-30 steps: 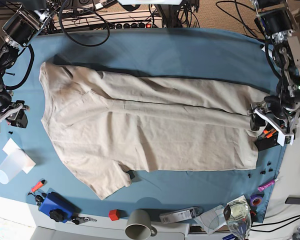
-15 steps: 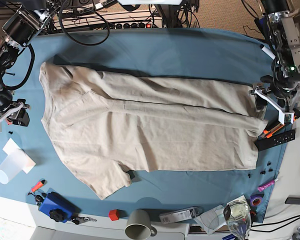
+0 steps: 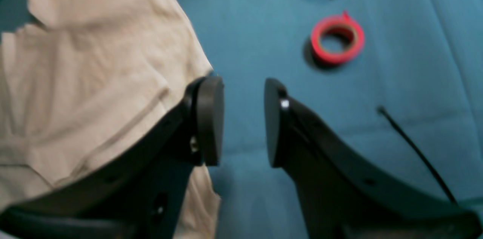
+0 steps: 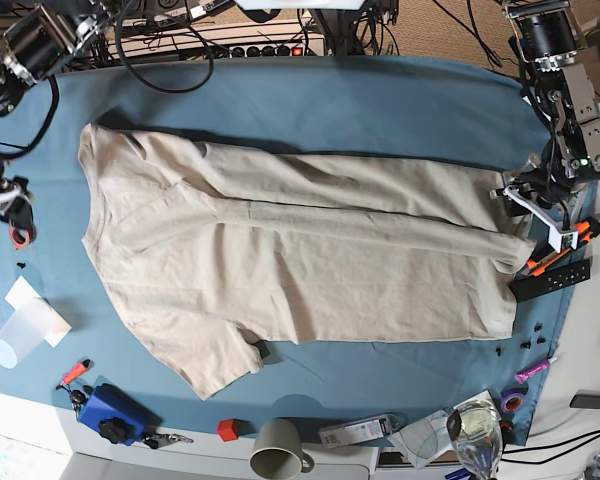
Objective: Fold the T-shirt properly
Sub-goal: 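Grasp the folded edge corners again with both grippers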
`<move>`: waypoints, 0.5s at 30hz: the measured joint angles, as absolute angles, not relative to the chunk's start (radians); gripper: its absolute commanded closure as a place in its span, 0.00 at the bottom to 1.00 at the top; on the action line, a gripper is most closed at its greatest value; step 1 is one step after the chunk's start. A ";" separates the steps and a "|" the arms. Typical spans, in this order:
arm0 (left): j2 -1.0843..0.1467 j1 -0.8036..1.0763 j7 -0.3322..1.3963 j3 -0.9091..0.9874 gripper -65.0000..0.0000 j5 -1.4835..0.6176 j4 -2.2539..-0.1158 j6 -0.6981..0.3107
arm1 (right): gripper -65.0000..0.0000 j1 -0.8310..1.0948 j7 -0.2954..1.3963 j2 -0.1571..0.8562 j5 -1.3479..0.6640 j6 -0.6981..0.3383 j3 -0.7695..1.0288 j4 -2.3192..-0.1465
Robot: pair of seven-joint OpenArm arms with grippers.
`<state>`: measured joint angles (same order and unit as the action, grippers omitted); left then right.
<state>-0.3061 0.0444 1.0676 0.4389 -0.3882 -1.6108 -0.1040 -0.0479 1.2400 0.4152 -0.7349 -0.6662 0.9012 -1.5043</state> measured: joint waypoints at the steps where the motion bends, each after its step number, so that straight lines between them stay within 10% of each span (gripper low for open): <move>1: -0.308 0.042 1.085 0.440 0.57 -0.381 -1.611 -0.104 | 0.71 -0.037 1.242 0.416 -0.734 -0.662 0.902 -1.504; 8: -0.313 0.042 1.117 0.447 0.79 -0.411 -1.619 -0.104 | 0.71 -0.017 1.240 0.417 -0.739 -0.655 0.903 -1.504; 15: -0.316 0.044 1.150 0.446 0.79 -0.490 -1.623 -0.154 | 0.71 -0.016 1.264 0.414 -0.735 -0.632 0.863 -1.505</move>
<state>-0.3161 0.0444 1.1500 0.4461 -0.4900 -1.6230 -0.1543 -0.0162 1.2644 0.4141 -0.7345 -0.6319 0.8635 -1.5047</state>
